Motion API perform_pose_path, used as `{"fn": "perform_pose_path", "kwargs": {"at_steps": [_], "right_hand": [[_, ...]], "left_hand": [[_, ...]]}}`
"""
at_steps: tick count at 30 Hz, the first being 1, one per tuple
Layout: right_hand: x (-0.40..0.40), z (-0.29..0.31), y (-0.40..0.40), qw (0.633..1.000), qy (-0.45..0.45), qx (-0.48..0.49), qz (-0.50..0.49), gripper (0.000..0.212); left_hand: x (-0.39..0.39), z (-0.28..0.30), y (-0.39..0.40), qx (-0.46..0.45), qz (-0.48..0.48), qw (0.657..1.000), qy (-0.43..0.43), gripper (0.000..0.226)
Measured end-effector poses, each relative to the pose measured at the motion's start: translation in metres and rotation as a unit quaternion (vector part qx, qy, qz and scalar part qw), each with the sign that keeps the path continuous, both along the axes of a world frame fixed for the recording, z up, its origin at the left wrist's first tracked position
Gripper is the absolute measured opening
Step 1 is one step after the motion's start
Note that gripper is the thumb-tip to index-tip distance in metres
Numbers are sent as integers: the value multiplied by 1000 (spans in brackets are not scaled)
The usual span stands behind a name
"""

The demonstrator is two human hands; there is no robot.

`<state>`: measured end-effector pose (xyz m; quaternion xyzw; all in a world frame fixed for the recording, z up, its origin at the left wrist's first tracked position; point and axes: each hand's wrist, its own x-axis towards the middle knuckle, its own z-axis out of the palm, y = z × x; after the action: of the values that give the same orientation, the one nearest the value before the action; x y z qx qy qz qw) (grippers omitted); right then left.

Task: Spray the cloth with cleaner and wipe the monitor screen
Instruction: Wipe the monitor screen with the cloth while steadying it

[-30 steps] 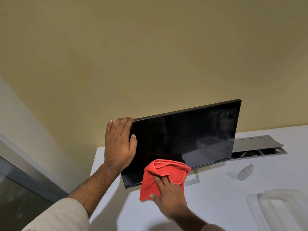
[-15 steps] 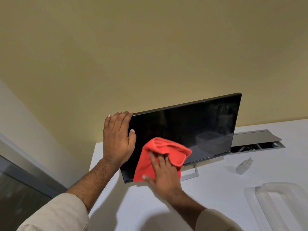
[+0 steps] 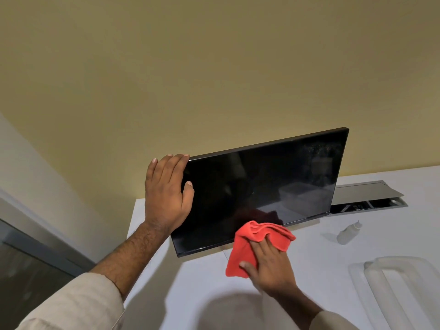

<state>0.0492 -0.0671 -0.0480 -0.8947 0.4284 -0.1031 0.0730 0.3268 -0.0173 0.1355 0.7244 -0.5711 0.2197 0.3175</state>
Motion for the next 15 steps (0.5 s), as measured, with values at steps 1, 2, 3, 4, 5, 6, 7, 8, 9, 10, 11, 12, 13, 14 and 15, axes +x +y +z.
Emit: {"fn": "perform_pose_path", "kwargs": {"at_steps": [1,2,3,4,5,6,7,8,9,10,11,12,13,14,15], "right_hand": [[-8,1,-6,999,-2,-5,-32,75],[-16,2,-12,998,-2,-9,-66,76],[-22,4,-16,995,-1,-12,-95,78],[-26,6,-19,994,3,-12,-110,79],[-26,7,-19,994,6,-10,-112,80],[-24,9,-17,994,7,-5,-108,80],[-18,10,-12,995,5,3,-102,80],[-11,12,-5,996,1,12,-89,79],[-1,13,4,998,-2,16,-64,78],[11,13,14,999,-2,15,-33,77],[23,13,25,1000,0,12,-4,75],[36,14,35,1000,0,13,19,75],[47,14,42,999,-4,16,31,74],[55,14,47,999,-9,20,36,73],[58,14,48,999,-13,18,39,72]], "left_hand": [[0,0,0,-1,0,1000,1,55],[-1,0,0,-1,0,1000,2,55],[-2,0,0,-1,1,1000,3,56],[-2,0,-1,-2,2,1000,4,56],[-3,0,-1,-3,4,1000,5,56],[-4,0,-1,-5,5,1000,6,56],[-4,-1,-1,-6,7,1000,7,56],[-5,-1,-2,-7,7,1000,7,56],[-5,-1,-2,-9,8,1000,8,56],[-5,-1,-2,-9,8,1000,9,56],[-5,0,-2,-9,8,1000,8,56],[-5,0,-2,-9,8,1000,7,57],[-4,0,-2,-8,7,1000,6,57],[-4,1,-2,-7,6,1000,4,57],[-3,1,-1,-6,5,1000,2,57]]}}
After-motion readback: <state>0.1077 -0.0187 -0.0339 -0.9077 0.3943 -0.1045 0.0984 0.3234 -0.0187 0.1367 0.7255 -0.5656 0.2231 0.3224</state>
